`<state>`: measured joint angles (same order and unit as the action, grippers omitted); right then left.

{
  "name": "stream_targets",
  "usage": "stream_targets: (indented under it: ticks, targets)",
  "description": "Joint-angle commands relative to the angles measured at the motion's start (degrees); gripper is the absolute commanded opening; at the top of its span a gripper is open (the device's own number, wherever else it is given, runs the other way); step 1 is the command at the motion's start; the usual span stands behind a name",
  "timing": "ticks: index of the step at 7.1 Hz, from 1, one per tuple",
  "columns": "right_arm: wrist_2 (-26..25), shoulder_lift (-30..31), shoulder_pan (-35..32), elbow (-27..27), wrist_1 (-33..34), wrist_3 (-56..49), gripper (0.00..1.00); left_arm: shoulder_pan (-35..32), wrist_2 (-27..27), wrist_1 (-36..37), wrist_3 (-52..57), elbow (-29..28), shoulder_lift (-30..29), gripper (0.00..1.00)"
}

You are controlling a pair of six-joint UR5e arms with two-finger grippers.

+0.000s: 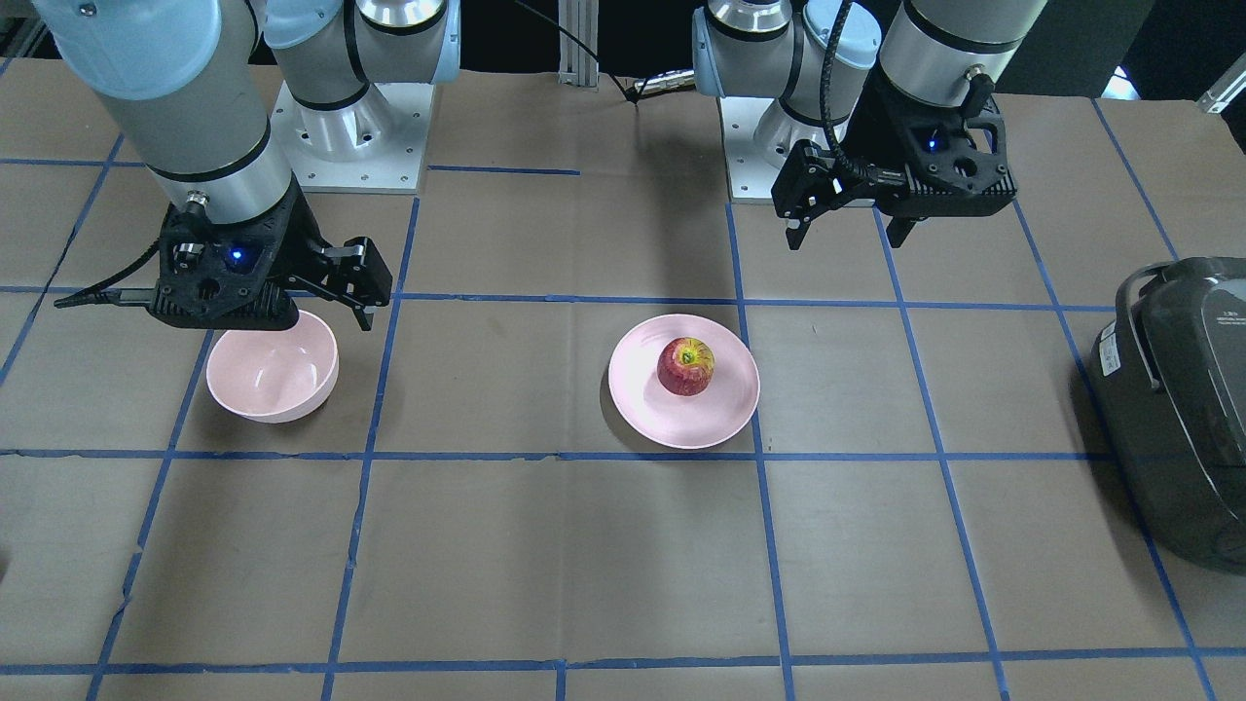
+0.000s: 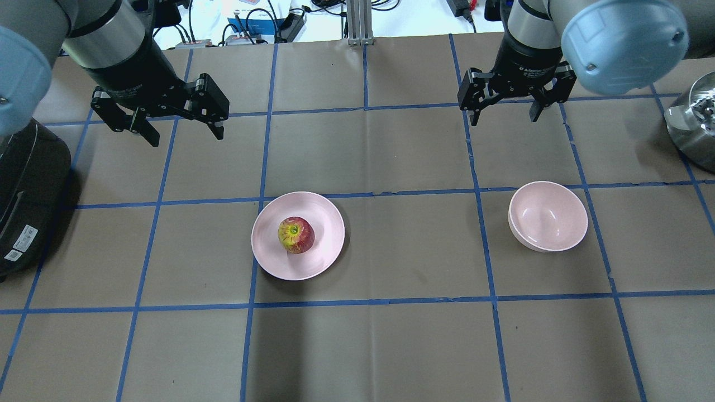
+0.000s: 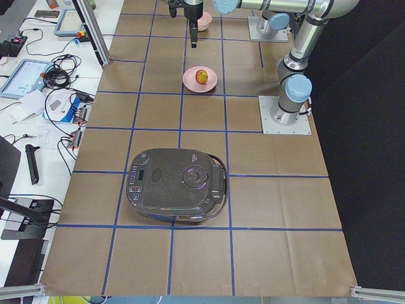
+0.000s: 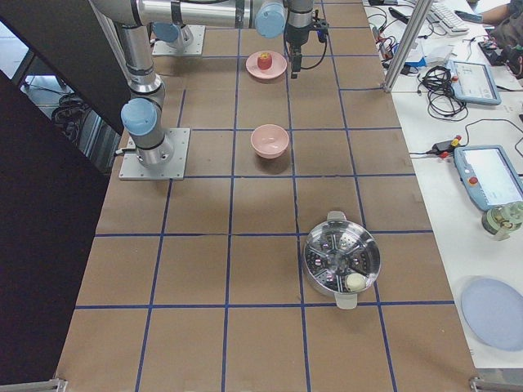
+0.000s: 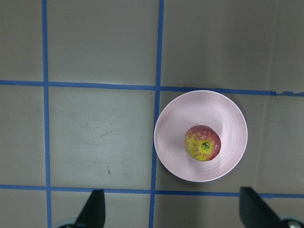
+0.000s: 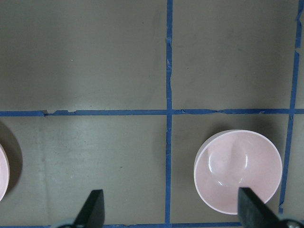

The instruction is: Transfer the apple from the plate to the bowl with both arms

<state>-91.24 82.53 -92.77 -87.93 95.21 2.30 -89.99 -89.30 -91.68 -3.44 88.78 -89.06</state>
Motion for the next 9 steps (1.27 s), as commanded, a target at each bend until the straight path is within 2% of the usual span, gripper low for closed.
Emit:
stream_targets:
  ticks: [1, 8, 9]
  targets:
    - [-0.3, 0.0, 0.2, -0.1, -0.1, -0.1, 1.0, 0.0, 0.0, 0.0, 0.0, -0.2, -0.1, 1.0]
    - [-0.4, -0.1, 0.5, -0.2, -0.3, -0.6, 1.0, -0.5, 0.7, 0.4, 0.3, 0.1, -0.5, 1.0]
    - [-0.3, -0.1, 0.0, -0.2, 0.0, -0.5, 1.0, -1.8, 0.6, 0.2, 0.3, 1.5, -1.5, 1.0]
